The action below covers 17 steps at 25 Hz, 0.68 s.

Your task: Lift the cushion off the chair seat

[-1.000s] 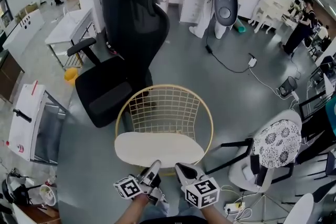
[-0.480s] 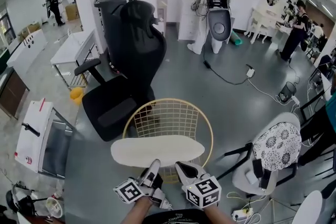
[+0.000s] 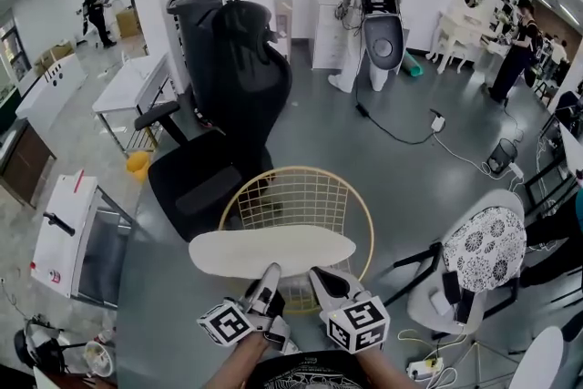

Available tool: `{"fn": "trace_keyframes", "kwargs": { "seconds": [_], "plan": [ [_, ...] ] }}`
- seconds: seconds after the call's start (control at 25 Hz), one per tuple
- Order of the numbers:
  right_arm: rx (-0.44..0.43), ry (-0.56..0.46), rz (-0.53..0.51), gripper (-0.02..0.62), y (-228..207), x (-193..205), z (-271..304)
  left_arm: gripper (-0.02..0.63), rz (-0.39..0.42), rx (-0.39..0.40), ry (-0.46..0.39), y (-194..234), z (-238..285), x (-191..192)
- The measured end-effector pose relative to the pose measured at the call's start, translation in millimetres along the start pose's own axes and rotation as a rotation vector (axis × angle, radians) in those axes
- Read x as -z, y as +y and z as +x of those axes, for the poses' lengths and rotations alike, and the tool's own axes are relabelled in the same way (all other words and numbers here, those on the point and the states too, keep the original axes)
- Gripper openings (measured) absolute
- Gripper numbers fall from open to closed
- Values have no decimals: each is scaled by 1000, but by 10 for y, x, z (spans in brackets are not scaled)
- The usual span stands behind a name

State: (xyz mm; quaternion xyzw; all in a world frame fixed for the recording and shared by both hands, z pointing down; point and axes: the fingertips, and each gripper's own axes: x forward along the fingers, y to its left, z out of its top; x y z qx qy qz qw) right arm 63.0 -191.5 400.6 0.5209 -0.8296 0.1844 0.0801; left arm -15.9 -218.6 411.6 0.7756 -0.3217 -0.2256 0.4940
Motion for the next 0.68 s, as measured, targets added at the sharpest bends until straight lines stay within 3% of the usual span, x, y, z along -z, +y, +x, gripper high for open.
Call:
{"fn": "trace_keyframes", "kwargs": {
  "seconds": [0.68],
  "plan": [
    [10,-3,-13,-2,-50,-52,5,40,11,-9,11,18,32,1]
  ]
}}
